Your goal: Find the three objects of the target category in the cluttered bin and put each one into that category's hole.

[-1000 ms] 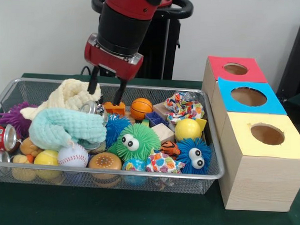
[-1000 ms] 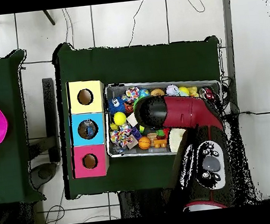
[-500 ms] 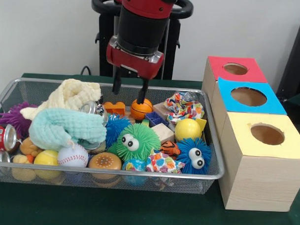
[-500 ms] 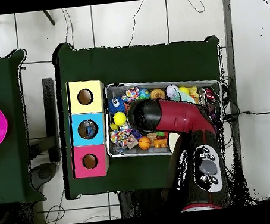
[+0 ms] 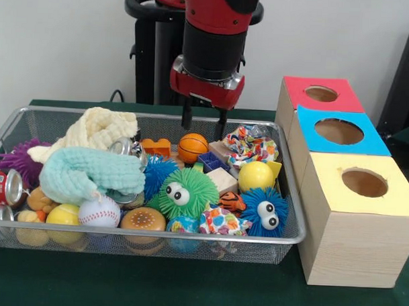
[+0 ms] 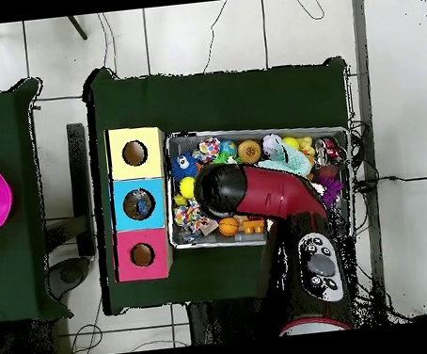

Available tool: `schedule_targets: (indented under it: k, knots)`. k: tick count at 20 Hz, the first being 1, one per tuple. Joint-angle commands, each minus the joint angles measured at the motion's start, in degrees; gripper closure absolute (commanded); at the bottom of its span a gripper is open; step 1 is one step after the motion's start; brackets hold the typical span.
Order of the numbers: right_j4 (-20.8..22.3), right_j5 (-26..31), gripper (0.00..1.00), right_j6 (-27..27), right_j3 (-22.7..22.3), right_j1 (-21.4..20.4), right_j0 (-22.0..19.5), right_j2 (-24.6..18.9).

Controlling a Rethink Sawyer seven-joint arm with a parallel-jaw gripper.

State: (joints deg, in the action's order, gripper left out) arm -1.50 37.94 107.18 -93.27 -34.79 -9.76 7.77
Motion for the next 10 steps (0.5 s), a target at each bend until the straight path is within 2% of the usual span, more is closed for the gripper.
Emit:
schedule_targets:
  k: [1,10]
  knots:
    - [-4.2,0.7,0.00,8.8,-6.6,1.4,-0.4,-6.1]
    - [-6.9,2.1,0.00,9.7,-7.9,0.0,0.7,-6.2]
